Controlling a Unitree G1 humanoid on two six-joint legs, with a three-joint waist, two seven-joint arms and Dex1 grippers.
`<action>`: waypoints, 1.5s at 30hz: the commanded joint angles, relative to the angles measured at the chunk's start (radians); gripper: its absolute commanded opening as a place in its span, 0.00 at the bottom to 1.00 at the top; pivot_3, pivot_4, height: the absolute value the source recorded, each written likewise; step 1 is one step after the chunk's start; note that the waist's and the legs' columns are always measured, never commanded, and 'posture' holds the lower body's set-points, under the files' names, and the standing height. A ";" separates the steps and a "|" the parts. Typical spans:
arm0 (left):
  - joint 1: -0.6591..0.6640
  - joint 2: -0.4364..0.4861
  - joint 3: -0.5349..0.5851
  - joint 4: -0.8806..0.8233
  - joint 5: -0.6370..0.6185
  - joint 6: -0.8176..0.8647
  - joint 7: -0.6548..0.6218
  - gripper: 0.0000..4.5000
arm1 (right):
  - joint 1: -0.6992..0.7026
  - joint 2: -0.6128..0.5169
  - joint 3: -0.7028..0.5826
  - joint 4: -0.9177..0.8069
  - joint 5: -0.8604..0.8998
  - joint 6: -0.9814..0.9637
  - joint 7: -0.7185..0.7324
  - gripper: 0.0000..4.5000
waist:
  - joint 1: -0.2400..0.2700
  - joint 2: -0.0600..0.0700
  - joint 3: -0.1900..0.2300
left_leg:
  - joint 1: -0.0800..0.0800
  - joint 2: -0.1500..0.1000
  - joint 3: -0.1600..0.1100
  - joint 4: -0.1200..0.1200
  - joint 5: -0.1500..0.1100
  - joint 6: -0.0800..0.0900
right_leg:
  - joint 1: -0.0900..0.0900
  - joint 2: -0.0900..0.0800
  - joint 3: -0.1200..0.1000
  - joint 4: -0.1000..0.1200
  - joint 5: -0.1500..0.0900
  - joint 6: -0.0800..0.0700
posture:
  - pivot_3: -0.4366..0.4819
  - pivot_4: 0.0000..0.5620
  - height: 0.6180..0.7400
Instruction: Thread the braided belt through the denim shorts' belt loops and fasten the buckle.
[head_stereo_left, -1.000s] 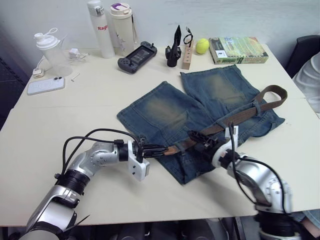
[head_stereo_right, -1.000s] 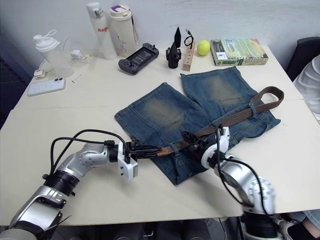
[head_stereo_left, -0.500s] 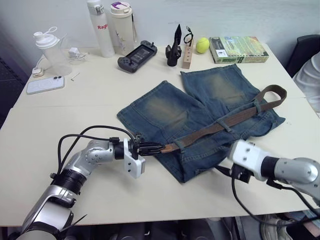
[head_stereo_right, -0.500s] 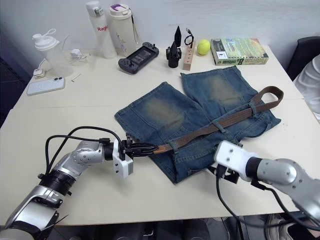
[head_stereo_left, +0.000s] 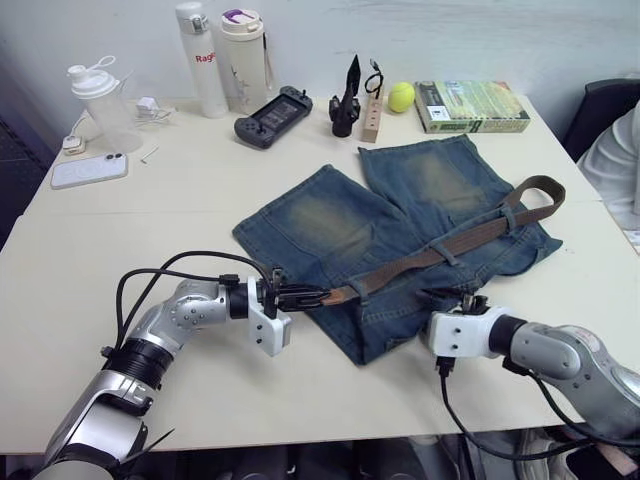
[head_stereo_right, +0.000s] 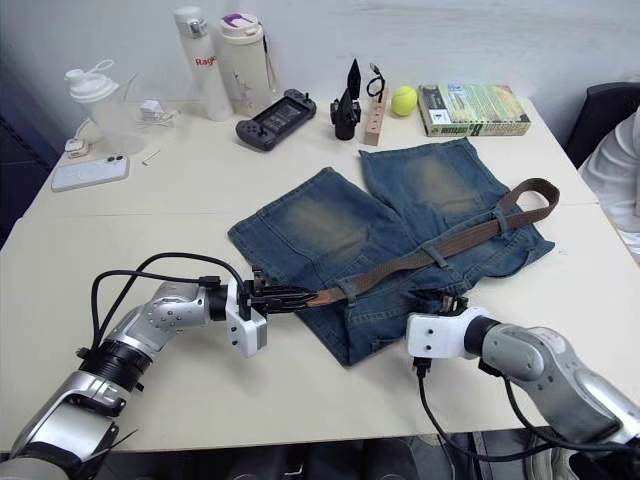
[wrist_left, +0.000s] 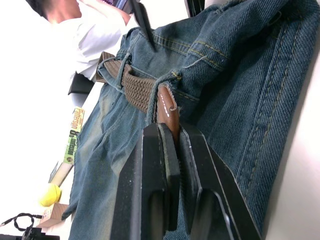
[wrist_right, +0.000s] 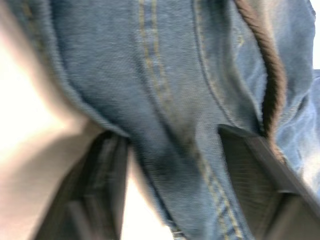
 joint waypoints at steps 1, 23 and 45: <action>-0.002 0.019 0.028 -0.010 -0.029 -0.016 0.001 0.00 | 0.006 0.064 0.020 0.002 -0.003 0.058 0.071 0.24 | -0.004 -0.001 0.000 | 0.000 0.000 0.000 0.000 0.000 0.000 | 0.000 0.000 0.000 0.001 0.000 0.000 | 0.48 0.27 0.87; 0.260 0.689 0.167 0.676 0.260 -0.474 0.142 0.00 | -0.041 0.245 0.008 0.031 -0.070 0.101 0.136 0.02 | -0.034 -0.005 -0.003 | 0.008 0.007 0.003 -0.004 -0.005 -0.006 | -0.001 -0.002 -0.017 0.008 -0.003 -0.006 | 0.48 0.27 0.87; 0.144 0.648 0.121 0.127 -0.806 0.395 -0.699 0.71 | -0.090 0.327 -0.006 0.065 -0.052 0.102 0.199 0.00 | -0.013 -0.001 -0.006 | 0.016 0.010 0.019 0.000 -0.013 -0.005 | -0.005 -0.007 -0.011 0.014 -0.006 -0.012 | 0.48 0.27 0.87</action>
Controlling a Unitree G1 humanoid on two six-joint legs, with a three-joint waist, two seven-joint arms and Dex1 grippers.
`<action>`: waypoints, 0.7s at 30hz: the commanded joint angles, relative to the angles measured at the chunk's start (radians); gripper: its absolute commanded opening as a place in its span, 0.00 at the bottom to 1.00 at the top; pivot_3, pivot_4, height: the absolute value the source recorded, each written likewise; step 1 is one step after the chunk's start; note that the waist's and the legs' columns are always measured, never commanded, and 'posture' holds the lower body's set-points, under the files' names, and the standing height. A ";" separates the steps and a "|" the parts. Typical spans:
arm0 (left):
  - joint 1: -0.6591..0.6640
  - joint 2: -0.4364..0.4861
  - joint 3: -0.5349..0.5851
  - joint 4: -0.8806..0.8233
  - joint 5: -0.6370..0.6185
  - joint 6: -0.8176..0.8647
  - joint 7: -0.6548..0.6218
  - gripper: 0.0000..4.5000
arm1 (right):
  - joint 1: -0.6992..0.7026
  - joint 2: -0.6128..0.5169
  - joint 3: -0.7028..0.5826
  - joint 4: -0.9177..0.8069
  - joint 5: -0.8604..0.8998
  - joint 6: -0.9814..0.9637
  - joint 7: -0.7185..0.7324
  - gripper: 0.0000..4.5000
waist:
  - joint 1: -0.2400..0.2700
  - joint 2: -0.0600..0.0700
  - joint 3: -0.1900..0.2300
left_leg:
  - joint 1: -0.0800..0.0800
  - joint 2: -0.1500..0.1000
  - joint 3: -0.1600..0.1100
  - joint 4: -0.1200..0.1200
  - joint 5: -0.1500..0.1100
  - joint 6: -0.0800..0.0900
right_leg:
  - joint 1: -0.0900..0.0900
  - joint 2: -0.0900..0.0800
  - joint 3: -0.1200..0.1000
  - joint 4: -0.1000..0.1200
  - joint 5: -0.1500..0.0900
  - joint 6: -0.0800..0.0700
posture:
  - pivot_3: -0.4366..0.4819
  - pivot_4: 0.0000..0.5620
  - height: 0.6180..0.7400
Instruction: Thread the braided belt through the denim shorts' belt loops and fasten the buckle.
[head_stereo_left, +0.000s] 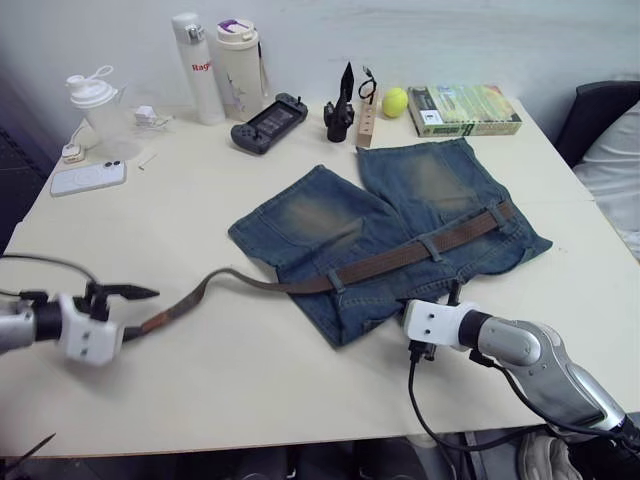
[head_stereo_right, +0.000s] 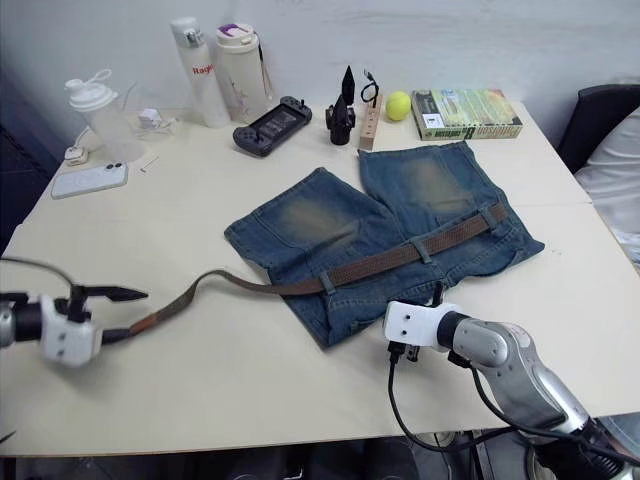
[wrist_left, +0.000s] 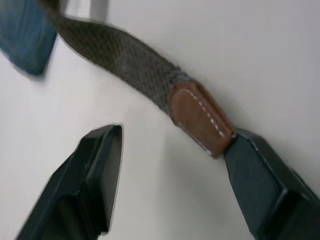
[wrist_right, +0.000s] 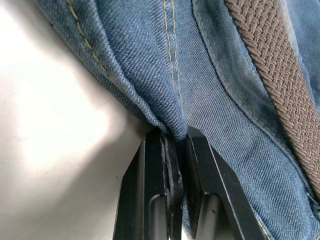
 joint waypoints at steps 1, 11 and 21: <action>0.003 0.057 0.102 -0.294 -0.308 0.413 -0.241 0.71 | -0.008 0.041 0.013 -0.006 0.038 0.040 0.041 0.00 | -0.005 -0.002 0.000 | -0.001 0.002 -0.001 0.001 -0.001 -0.001 | 0.001 0.003 0.000 0.001 0.000 0.000 | 0.48 0.27 0.87; 0.196 -0.001 0.348 -0.920 -0.585 1.071 -0.095 0.73 | -0.005 0.147 0.004 -0.194 0.202 0.170 0.117 0.50 | -0.029 -0.002 0.004 | -0.001 0.005 0.002 -0.001 -0.001 -0.001 | 0.000 0.008 0.001 -0.001 0.000 -0.001 | 0.48 0.27 0.87; 0.259 -0.331 0.224 -1.161 -0.258 1.002 0.072 0.73 | 0.039 -0.076 -0.331 -0.236 0.421 0.245 0.285 1.00 | 0.015 0.000 0.005 | -0.001 -0.001 0.002 0.001 -0.003 0.001 | 0.002 0.007 0.009 -0.005 0.000 0.001 | 0.48 0.27 0.87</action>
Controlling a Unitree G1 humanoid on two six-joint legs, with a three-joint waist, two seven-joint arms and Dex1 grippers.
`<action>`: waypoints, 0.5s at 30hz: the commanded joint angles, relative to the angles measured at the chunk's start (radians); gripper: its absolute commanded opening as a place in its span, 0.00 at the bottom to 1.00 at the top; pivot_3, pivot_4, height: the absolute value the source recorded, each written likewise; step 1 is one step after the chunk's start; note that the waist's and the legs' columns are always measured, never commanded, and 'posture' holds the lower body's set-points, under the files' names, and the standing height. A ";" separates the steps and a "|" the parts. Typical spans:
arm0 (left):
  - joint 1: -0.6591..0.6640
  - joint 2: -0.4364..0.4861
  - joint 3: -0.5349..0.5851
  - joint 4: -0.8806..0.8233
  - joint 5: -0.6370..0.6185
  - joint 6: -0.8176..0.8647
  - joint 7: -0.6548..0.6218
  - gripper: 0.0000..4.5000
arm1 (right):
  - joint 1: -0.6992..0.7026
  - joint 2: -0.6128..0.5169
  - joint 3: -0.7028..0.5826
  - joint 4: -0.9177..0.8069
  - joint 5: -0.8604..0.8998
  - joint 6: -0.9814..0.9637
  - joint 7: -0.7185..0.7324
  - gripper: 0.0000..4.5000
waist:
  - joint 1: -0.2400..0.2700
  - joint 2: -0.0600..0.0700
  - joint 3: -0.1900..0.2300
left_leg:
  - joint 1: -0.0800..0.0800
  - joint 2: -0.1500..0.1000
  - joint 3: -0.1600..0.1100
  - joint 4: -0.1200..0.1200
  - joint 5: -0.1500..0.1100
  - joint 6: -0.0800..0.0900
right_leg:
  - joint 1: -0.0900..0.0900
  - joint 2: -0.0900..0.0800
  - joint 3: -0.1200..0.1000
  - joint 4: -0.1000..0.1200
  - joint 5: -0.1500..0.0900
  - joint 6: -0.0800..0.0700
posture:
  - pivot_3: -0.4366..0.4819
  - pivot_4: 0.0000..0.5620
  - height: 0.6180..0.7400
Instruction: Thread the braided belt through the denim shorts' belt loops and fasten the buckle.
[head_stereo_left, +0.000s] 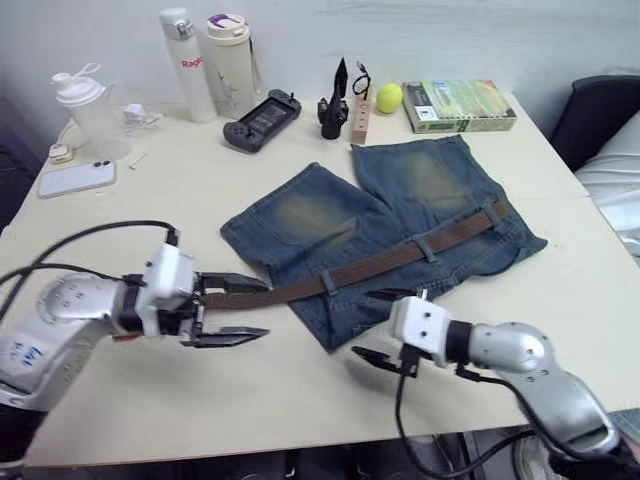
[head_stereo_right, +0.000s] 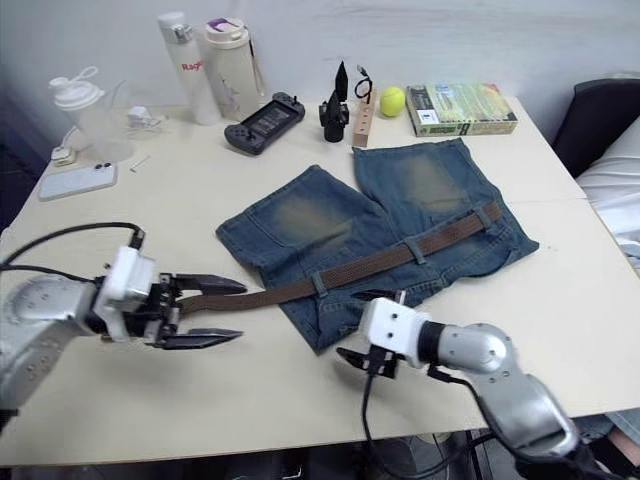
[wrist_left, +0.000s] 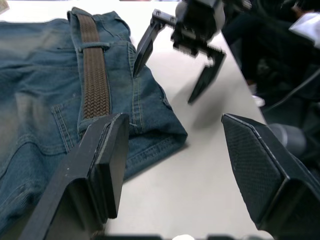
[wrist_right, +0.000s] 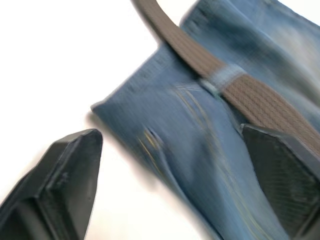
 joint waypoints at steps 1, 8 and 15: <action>-0.041 -0.101 -0.081 -0.027 0.148 -0.068 0.032 0.73 | -0.012 -0.127 -0.114 0.072 -0.006 -0.030 0.055 1.00 | 0.007 0.000 0.000 | 0.000 0.000 0.000 0.000 0.000 0.000 | 0.000 0.000 0.000 0.000 0.000 0.000 | 0.48 0.27 0.87; -0.196 -0.285 -0.283 0.081 0.380 -0.026 0.071 0.73 | -0.143 -0.255 0.024 0.461 -0.286 -0.164 -0.054 1.00 | 0.015 0.000 0.001 | 0.000 0.000 0.001 0.002 0.000 0.001 | 0.000 0.000 0.000 -0.001 0.001 0.000 | 0.48 0.27 0.87; -0.265 -0.402 -0.401 0.189 0.534 0.028 0.096 0.73 | -0.231 -0.200 0.131 0.642 -0.429 -0.221 -0.142 1.00 | 0.007 -0.001 0.000 | 0.000 0.002 0.002 0.007 0.000 0.001 | 0.003 0.001 -0.010 0.000 0.001 0.000 | 0.48 0.27 0.87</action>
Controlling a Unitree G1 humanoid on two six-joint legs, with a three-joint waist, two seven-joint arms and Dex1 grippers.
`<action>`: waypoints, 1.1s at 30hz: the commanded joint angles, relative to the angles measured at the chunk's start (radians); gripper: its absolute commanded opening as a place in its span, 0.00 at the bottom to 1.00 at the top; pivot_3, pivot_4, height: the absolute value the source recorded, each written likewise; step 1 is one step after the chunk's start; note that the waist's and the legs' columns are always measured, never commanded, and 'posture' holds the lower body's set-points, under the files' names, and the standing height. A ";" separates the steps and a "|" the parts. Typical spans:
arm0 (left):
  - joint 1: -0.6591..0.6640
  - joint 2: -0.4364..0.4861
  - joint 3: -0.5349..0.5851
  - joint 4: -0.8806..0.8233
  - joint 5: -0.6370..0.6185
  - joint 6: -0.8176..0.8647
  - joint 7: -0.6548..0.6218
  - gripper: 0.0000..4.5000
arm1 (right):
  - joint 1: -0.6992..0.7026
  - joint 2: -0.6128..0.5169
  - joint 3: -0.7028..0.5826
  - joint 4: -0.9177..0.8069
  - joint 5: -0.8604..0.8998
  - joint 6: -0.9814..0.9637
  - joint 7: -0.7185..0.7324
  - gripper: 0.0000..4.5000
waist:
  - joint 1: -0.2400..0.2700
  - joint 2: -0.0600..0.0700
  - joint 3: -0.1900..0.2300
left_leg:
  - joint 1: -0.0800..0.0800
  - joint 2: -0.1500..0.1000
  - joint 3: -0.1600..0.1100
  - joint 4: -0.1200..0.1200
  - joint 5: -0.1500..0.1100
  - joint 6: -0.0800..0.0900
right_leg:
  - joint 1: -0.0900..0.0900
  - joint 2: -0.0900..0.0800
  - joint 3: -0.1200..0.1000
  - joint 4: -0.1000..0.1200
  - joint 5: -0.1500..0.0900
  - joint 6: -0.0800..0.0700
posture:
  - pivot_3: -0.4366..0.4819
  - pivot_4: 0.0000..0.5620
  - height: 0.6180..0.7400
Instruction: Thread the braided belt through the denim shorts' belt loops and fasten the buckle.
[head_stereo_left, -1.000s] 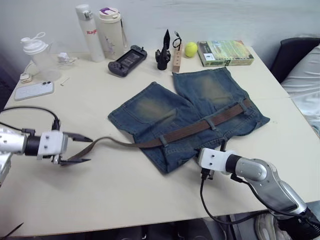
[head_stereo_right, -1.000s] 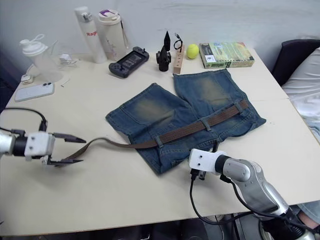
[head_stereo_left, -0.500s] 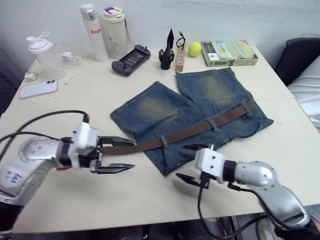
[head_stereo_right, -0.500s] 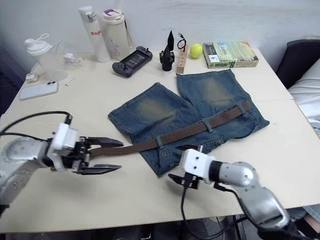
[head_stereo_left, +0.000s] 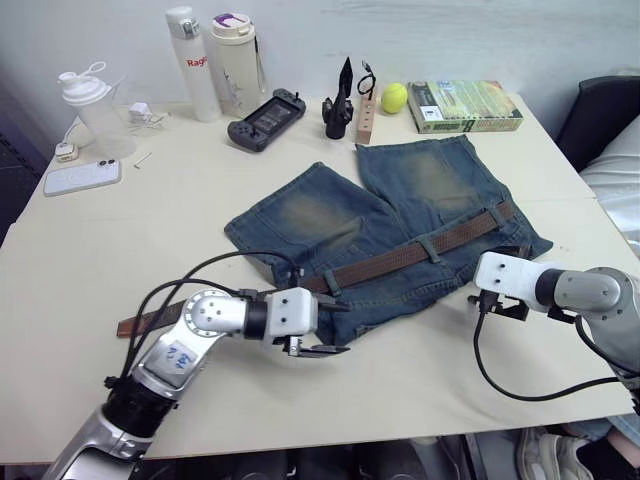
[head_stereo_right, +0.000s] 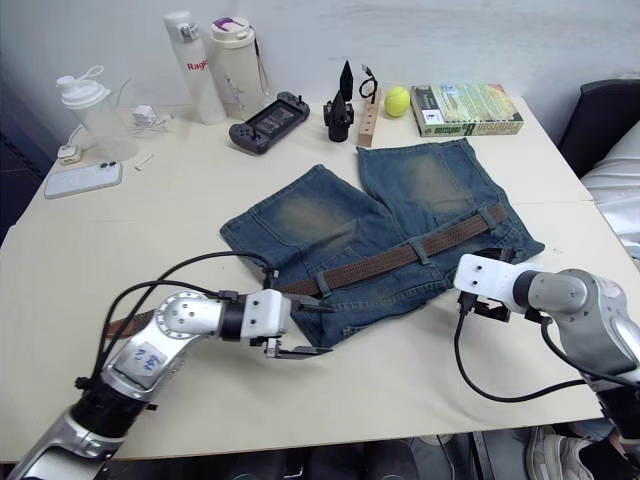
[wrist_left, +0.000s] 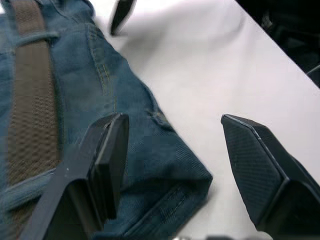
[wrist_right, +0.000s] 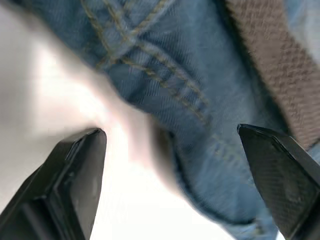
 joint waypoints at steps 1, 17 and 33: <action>-0.019 -0.040 -0.028 0.034 0.054 0.018 0.020 0.73 | -0.015 0.027 0.049 0.091 -0.082 -0.027 -0.056 1.00 | 0.001 0.000 0.000 | 0.000 0.000 0.000 0.001 0.000 0.000 | 0.000 0.000 0.000 0.000 0.000 0.000 | 0.48 0.27 0.87; -0.057 0.045 0.106 0.210 0.086 -0.057 -0.062 0.00 | -0.048 0.143 0.051 0.114 -0.083 -0.004 -0.077 0.00 | -0.011 -0.003 -0.002 | 0.000 0.003 -0.002 0.003 -0.002 -0.001 | 0.002 -0.002 0.005 -0.001 0.002 0.000 | 0.48 0.27 0.87; -0.450 0.085 0.121 1.129 0.299 -0.622 0.050 0.00 | -0.131 0.392 0.203 -0.109 -0.178 0.197 -0.151 0.00 | -0.028 -0.001 -0.002 | 0.000 0.010 0.000 0.001 -0.003 -0.006 | -0.003 0.004 -0.002 0.006 -0.002 -0.007 | 0.48 0.27 0.87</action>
